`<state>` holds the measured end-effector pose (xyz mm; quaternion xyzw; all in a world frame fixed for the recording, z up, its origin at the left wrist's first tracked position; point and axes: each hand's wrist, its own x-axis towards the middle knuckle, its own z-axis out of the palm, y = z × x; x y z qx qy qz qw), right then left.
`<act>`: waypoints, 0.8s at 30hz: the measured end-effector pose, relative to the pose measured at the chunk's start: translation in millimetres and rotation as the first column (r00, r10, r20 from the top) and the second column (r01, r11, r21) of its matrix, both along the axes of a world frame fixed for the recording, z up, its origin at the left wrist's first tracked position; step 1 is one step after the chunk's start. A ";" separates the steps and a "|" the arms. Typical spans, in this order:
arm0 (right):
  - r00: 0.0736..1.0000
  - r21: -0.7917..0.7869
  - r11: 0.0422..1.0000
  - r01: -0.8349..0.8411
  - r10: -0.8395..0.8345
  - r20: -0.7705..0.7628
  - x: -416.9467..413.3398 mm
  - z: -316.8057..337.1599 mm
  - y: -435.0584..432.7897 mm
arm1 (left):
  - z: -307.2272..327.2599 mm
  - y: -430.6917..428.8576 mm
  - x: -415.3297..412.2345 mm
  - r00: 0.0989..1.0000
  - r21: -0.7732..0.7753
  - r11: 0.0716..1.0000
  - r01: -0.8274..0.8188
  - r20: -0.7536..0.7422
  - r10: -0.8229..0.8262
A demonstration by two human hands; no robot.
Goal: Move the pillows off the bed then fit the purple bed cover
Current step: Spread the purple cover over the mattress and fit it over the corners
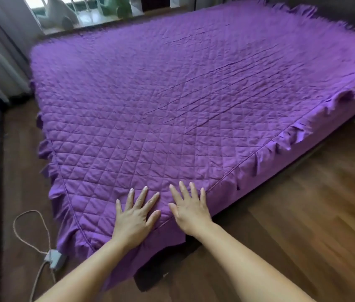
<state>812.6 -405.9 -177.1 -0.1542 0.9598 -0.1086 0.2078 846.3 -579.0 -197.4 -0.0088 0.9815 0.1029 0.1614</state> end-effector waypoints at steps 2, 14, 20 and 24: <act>0.994 -0.065 0.994 0.092 -0.088 0.069 8.1 29.9 11.2 | 32.1 12.0 -6.6 0.988 0.096 0.990 -0.102 0.130 0.089; 0.908 -0.227 0.879 0.420 -0.407 0.104 36.3 243.1 104.2 | 223.8 116.4 -22.8 0.996 0.432 0.901 -0.031 0.093 -0.010; 0.852 -0.260 0.813 0.521 -0.514 0.100 57.4 333.4 176.8 | 308.8 189.5 -20.1 0.992 0.463 0.884 0.070 0.062 -0.111; 0.824 -0.277 0.782 0.559 -0.561 0.078 64.4 376.0 225.7 | 365.6 251.3 -16.1 0.981 0.471 0.864 0.176 -0.006 -0.196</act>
